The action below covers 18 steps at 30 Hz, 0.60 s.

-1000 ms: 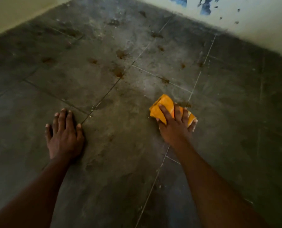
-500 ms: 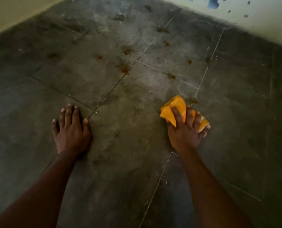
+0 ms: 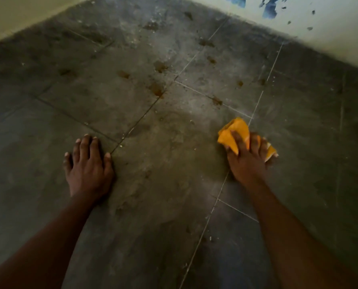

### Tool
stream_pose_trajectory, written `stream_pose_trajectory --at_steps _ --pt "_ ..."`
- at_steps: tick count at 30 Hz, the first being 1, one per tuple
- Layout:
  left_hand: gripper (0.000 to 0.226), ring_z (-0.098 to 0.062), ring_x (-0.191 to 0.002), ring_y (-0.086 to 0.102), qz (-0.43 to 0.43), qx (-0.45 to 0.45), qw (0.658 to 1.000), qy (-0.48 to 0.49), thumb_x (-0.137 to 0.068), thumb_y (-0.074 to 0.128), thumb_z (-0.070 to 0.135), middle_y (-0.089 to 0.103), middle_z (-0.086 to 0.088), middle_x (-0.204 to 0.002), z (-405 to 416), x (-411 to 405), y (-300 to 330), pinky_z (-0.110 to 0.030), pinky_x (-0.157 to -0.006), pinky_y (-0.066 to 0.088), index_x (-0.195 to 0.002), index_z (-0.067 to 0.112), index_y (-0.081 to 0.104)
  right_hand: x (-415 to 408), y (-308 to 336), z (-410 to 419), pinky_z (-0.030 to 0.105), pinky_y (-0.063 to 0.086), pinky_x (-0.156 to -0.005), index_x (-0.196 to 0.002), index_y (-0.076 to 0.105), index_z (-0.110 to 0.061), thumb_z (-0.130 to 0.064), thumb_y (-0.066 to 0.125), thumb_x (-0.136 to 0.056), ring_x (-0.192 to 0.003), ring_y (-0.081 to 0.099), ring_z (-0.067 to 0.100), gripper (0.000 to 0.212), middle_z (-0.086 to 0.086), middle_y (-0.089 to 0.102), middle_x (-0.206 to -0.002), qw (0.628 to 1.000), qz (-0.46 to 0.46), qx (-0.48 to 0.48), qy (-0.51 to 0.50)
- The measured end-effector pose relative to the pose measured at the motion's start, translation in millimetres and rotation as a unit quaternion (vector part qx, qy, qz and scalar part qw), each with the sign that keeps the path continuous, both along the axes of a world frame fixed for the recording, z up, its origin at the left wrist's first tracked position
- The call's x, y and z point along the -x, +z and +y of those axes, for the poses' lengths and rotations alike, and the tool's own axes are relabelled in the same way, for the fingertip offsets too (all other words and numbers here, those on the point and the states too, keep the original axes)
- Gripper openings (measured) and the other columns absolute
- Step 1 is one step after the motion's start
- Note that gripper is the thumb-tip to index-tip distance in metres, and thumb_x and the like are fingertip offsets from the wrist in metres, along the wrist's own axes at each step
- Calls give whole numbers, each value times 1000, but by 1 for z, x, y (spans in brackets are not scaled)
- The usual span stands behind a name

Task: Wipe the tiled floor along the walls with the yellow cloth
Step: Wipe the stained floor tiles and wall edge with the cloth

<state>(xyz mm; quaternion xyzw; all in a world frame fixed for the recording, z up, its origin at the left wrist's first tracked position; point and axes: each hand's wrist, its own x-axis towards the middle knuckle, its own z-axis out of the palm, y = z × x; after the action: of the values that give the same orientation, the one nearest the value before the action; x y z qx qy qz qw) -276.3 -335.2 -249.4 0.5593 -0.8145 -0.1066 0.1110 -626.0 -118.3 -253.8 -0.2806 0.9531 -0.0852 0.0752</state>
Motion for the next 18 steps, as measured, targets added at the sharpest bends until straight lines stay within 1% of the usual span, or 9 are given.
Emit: stream_pose_trajectory --at_steps 2,4,7,10,11,13,15,17,18 --pt "73 -25 -161 12 -7 -2 1000 -8 -99 24 53 20 -6 -173 -2 -1 -2 -53 -129 6 -161 15 30 15 8 -40 76 -3 -118 -153 12 -64 -78 24 -93 -160 -5 32 63 -9 1 -174 998 -33 -4 -53" --pt "74 -23 -162 10 -6 -2 1000 -5 -99 23 53 18 -5 -174 -3 1 -1 -51 -129 5 -162 16 29 9 10 -77 77 -7 -116 -154 10 -64 -77 28 -95 -159 -12 32 63 -11 -5 -174 998 -47 -11 -31" --pt "73 -23 -162 10 -9 -1 1000 -3 -99 22 53 18 -4 -174 -3 3 -1 -52 -130 6 -162 17 29 -36 6 -96 76 -6 -117 -154 8 -65 -73 32 -96 -160 -10 31 63 -10 -4 -174 997 -10 -12 80" --pt "74 -22 -162 11 -9 -4 1000 1 -99 22 54 19 -3 -174 -3 1 1 -52 -130 7 -162 17 29 -88 -3 -57 72 4 -120 -153 8 -67 -74 31 -94 -160 6 31 63 -11 4 -174 971 60 7 231" --pt "74 -23 -162 12 -8 -7 1000 -3 -99 23 54 19 -3 -174 -2 1 2 -51 -130 8 -162 17 30 -89 -5 -39 71 8 -121 -152 7 -69 -75 31 -93 -160 11 30 64 -12 6 -174 965 68 9 255" --pt "74 -23 -161 14 -8 -10 1000 -14 -98 26 55 21 -4 -174 -9 -1 2 -50 -130 9 -162 17 31 -73 -5 -25 70 11 -122 -149 4 -73 -78 26 -88 -160 12 31 65 -11 5 -174 974 53 0 218" --pt "73 -23 -162 13 -16 -16 999 -27 -100 29 56 18 -5 -174 -22 -6 1 -48 -129 10 -163 19 30 -48 -5 -46 71 6 -121 -152 11 -68 -80 22 -86 -160 7 31 67 -8 8 -174 994 34 -7 106" --pt "68 -23 -162 9 -20 -31 999 -40 -105 34 54 13 -3 -175 -37 -11 1 -48 -130 10 -164 20 26 -38 4 -93 76 1 -118 -154 18 -62 -77 28 -89 -160 1 33 67 -5 8 -174 1000 14 15 -16" --pt "68 -23 -163 7 -15 -40 998 -36 -106 36 53 10 -3 -176 -44 -13 2 -48 -130 11 -165 20 25 -39 7 -119 78 -2 -116 -155 18 -61 -75 32 -91 -160 -4 35 67 -4 5 -174 998 -7 22 -54"
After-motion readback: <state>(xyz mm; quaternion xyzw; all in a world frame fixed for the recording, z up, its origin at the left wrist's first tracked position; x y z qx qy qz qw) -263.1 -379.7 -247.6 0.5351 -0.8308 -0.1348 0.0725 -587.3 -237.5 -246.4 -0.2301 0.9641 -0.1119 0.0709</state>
